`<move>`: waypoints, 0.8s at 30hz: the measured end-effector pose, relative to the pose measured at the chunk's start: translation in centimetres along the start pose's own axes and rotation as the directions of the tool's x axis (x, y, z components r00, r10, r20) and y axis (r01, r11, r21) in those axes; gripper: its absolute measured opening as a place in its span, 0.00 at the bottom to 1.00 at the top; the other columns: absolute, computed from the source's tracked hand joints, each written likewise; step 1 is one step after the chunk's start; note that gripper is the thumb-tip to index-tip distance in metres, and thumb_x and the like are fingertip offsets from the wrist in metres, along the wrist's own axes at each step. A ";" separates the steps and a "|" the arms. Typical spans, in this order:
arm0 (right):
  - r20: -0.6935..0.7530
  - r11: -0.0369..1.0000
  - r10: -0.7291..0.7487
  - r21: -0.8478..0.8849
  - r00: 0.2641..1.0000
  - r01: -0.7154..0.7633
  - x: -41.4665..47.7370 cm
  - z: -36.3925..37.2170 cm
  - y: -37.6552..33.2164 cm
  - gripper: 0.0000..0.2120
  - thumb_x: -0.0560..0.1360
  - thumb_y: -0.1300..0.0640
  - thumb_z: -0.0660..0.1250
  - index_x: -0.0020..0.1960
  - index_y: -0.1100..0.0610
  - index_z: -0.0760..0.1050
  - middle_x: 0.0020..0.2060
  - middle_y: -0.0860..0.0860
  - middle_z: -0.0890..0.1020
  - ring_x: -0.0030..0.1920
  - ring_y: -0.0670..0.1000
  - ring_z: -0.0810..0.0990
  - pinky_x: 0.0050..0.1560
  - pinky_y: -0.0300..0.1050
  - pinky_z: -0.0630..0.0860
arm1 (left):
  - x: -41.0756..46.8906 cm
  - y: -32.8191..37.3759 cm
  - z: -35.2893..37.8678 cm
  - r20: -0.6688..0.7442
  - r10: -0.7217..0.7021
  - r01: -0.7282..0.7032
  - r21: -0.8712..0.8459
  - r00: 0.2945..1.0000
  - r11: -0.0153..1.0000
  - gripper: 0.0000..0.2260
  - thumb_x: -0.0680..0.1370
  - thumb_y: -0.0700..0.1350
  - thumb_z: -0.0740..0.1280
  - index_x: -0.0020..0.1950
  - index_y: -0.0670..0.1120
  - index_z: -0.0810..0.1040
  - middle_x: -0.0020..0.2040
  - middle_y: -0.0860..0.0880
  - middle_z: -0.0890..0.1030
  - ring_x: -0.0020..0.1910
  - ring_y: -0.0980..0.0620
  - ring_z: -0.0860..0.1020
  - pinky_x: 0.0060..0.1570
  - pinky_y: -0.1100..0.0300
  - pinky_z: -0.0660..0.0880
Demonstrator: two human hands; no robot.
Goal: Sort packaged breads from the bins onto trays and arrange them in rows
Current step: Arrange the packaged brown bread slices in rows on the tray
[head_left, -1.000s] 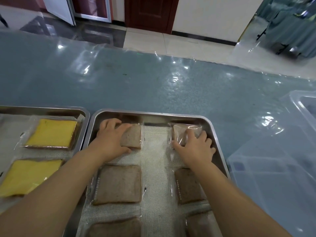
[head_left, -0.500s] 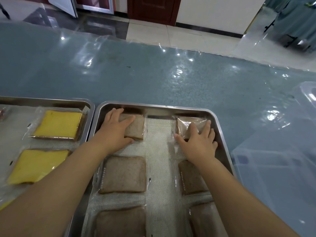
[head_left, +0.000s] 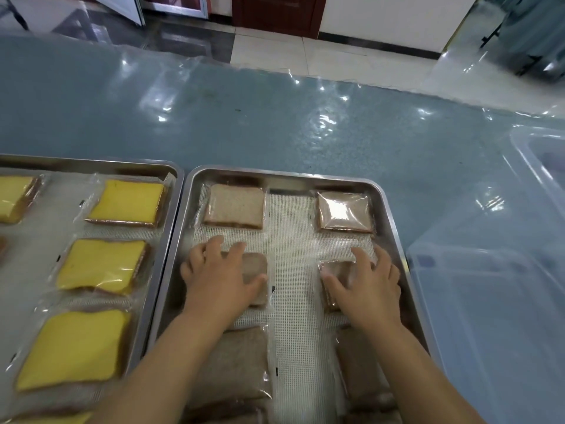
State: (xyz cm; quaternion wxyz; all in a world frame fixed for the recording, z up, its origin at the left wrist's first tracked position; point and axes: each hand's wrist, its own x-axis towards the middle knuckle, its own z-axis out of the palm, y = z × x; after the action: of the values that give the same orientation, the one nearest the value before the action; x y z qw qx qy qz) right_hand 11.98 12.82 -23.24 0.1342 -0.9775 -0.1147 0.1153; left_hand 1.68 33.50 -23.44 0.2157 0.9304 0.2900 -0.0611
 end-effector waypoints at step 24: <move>-0.010 0.991 0.083 -0.109 0.996 -0.084 2.4 -0.5 -0.9 0.36 0.69 0.33 0.63 0.71 0.50 0.61 0.73 0.57 0.58 0.70 0.61 0.61 0.65 0.60 0.62 | 0.7 0.6 0.4 -0.170 -0.063 0.052 -0.069 0.983 0.996 0.29 0.69 0.60 0.67 0.66 0.52 0.65 0.72 0.46 0.53 0.68 0.41 0.51 0.68 0.44 0.57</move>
State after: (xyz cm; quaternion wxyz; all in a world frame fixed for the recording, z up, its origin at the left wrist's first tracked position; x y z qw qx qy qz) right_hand 14.18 14.17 -23.02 0.0760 -0.9876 -0.0794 0.1117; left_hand 2.57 33.24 -23.70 0.2179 0.9161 0.3359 0.0227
